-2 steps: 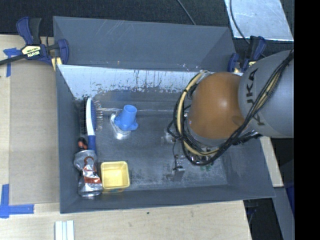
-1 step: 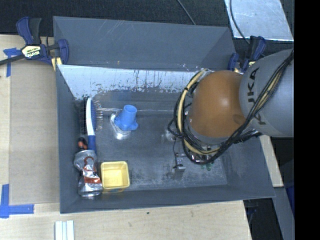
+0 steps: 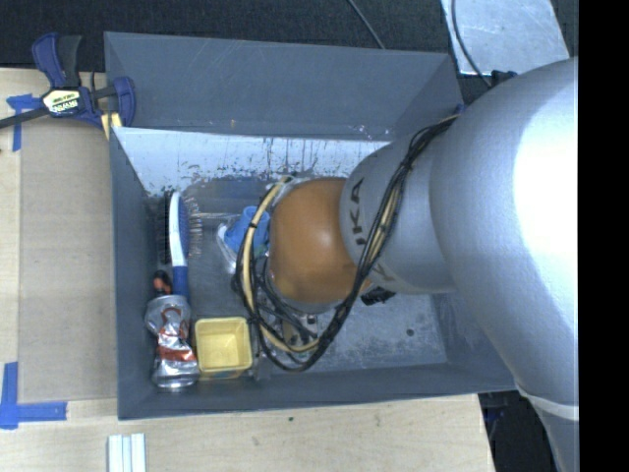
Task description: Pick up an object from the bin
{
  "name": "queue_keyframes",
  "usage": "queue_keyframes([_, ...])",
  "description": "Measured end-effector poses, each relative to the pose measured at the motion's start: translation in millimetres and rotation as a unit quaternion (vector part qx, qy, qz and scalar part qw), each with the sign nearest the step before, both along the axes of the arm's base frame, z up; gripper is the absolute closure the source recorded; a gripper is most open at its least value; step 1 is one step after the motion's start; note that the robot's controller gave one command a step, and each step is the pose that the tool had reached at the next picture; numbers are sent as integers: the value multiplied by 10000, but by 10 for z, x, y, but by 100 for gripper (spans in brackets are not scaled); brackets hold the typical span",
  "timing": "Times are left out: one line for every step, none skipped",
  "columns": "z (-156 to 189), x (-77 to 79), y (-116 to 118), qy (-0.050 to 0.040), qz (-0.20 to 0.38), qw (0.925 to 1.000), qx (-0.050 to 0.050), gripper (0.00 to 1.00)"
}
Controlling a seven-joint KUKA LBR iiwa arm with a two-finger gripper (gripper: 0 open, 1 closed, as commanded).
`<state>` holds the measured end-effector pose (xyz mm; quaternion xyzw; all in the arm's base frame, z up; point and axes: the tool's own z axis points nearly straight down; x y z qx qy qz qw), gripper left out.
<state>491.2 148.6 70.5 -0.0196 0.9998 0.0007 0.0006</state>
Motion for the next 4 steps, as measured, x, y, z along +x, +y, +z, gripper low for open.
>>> queue_keyframes([623,230,261,-71,923,9957,-20,0])
queue_keyframes([289,-23,543,17,1313,9913,-9,0])
queue_keyframes([26,80,567,-111,2573,9662,-52,0])
queue_keyframes([74,121,745,-78,3313,9433,-163,100])
